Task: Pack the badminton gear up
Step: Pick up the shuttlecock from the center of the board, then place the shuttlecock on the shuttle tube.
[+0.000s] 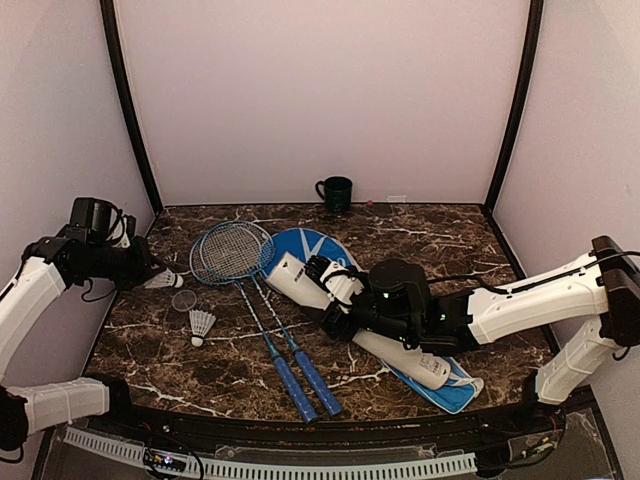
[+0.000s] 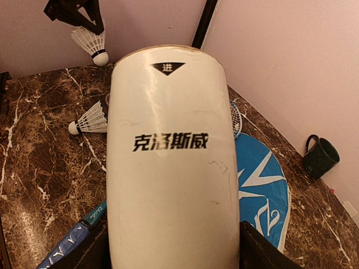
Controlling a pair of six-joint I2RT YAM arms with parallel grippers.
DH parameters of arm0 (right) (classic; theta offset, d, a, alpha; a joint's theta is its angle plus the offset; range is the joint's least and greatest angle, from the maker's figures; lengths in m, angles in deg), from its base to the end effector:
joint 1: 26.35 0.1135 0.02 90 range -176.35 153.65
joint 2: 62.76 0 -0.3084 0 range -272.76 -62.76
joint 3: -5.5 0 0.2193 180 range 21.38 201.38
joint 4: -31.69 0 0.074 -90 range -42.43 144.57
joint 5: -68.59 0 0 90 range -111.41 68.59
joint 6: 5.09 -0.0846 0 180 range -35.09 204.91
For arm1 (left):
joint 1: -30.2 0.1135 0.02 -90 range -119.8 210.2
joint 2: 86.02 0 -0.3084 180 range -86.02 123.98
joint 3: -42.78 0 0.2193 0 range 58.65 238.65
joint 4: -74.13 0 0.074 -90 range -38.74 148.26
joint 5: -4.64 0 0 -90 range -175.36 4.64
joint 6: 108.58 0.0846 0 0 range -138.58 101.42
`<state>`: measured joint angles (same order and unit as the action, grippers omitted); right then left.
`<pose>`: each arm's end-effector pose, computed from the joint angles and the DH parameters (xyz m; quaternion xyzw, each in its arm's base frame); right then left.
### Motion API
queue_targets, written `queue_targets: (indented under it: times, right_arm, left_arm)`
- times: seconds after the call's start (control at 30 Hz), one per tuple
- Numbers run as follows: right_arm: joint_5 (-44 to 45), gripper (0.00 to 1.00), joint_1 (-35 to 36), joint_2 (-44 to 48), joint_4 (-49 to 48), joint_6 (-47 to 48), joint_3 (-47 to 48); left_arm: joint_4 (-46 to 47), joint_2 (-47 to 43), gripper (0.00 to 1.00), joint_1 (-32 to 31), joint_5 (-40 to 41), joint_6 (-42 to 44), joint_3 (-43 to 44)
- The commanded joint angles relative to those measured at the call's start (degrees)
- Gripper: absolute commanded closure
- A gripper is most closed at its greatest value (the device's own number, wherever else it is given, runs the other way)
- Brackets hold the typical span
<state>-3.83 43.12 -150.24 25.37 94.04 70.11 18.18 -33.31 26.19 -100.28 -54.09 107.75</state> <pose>0.1490 0.3251 0.2923 -0.4310 0.6708 0.1911 0.5725 0.1582 -0.0329 0.2978 -0.1983 0.8913 -0.2442 0.3266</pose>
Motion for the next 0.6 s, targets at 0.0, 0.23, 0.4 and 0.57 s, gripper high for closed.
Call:
queue_targets:
  times: [0.0,0.23,0.4,0.57]
  right_arm:
    - [-0.6,0.28,-0.5,1.0,-1.4,-0.2,0.7]
    - [-0.3,0.28,-0.4,0.8,-0.5,-0.8,1.4]
    - [0.0,0.28,-0.4,0.2,0.6,-1.1,2.5]
    - [0.2,0.28,-0.4,0.3,2.2,-0.9,3.4]
  left_arm:
    - [9.8,1.5,1.0,-0.1,-12.3,8.9,2.8]
    - [22.1,10.4,1.0,-6.3,-20.6,16.9,8.9]
    - [36.0,18.5,1.0,-7.5,-36.5,17.0,10.9]
    - [40.1,23.3,1.0,-8.3,-48.1,21.6,10.6]
